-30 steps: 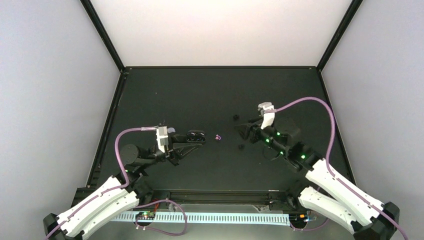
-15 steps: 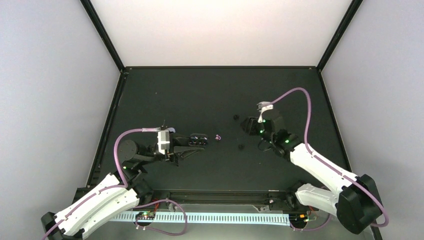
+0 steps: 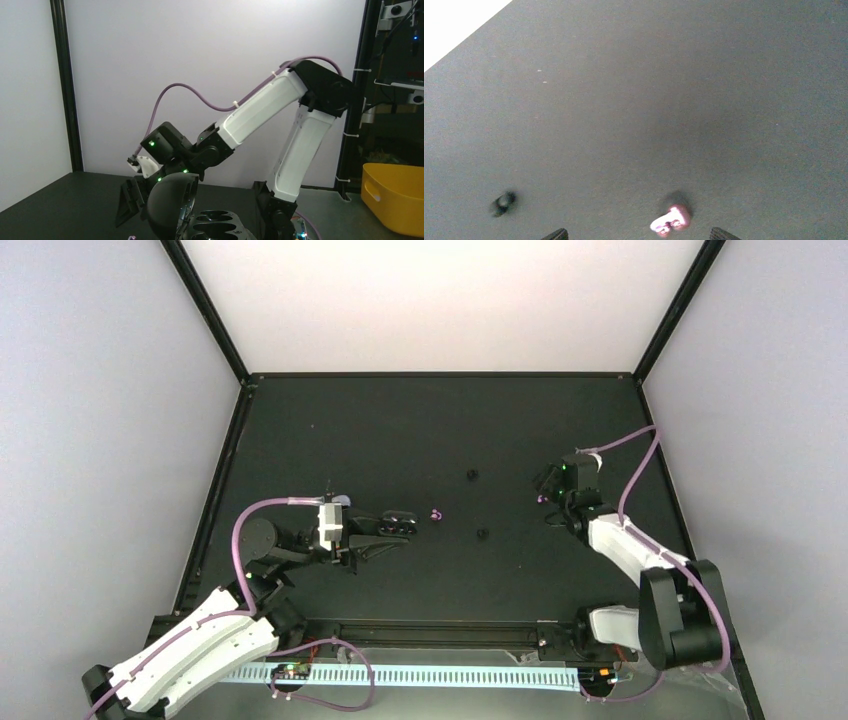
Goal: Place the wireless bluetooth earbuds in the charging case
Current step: Pick up the earbud from the center of the board.
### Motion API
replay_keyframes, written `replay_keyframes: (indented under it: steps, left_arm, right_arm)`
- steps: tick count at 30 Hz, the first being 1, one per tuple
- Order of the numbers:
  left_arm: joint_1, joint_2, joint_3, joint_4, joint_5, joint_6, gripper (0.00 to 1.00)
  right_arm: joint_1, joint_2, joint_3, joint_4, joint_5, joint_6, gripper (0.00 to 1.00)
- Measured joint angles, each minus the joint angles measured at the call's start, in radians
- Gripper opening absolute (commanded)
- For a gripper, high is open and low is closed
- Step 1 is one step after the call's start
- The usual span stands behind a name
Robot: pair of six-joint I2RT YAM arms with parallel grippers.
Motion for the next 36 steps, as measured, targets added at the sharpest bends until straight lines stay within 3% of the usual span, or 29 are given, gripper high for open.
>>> replay_keyframes:
  steps: [15, 36]
  left_arm:
    - [0.0, -0.016, 0.0, -0.006, 0.011, 0.003, 0.01]
    - [0.0, -0.015, 0.0, -0.006, 0.025, 0.003, 0.02]
  right_arm:
    - [-0.043, 0.248, 0.082, 0.064, -0.032, -0.023, 0.72]
    - [-0.044, 0.328, 0.134, 0.035, -0.13, -0.032, 0.62]
